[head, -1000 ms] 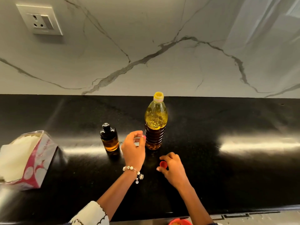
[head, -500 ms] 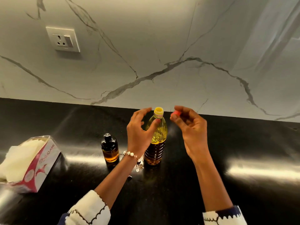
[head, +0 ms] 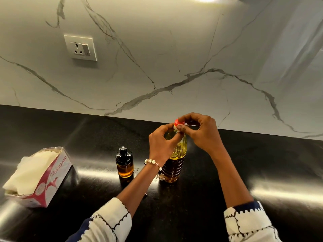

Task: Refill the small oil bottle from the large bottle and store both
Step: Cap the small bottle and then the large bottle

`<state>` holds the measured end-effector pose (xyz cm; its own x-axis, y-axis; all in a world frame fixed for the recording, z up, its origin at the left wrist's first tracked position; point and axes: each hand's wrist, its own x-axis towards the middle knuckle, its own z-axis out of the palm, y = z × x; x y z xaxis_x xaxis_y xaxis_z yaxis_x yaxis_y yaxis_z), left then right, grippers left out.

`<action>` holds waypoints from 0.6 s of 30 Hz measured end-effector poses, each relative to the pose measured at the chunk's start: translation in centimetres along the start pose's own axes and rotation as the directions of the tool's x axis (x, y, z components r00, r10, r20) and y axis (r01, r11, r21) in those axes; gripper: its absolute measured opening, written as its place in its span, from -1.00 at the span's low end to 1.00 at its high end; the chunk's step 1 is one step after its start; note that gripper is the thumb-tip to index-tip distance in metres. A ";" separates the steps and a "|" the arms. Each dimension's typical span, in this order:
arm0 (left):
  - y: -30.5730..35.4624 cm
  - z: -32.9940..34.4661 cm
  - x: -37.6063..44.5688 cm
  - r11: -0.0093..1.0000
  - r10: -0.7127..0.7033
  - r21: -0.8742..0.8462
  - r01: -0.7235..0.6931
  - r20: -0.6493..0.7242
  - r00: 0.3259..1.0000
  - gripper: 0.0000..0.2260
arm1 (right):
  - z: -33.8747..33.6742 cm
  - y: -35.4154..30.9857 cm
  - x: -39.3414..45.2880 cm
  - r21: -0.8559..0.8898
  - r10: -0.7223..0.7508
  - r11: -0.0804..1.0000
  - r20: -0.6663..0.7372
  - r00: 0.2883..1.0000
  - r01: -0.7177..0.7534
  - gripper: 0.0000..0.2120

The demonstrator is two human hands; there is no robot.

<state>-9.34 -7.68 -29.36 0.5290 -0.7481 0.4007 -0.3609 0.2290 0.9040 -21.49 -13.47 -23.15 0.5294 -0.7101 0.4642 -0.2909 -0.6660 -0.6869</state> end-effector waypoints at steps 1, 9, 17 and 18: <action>0.0 0.0 0.0 1.000 -0.004 -0.010 0.004 0.007 1.000 -0.71 | -0.3 -0.1 0.3 -0.015 -0.015 1.000 0.039 0.999 0.015 -0.79; 0.0 0.0 0.3 1.000 -0.004 -0.014 0.004 0.021 1.000 -0.71 | -0.3 -0.8 1.5 -0.222 -0.066 0.969 0.207 0.976 0.113 -0.50; -0.1 0.1 0.4 1.000 0.012 -0.016 -0.012 0.010 1.000 -0.74 | -0.3 -0.9 1.5 -0.276 -0.107 0.948 0.198 0.974 0.160 -0.71; -0.2 0.1 0.5 1.000 0.019 -0.011 -0.019 0.010 1.000 -0.73 | -0.2 -0.9 1.6 -0.302 -0.113 0.939 0.175 0.978 0.162 -0.69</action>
<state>-9.09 -8.12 -29.34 0.5146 -0.7495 0.4165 -0.3624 0.2501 0.8978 -20.57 -14.03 -21.67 0.6903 -0.5793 0.4335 -0.4280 -0.8100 -0.4010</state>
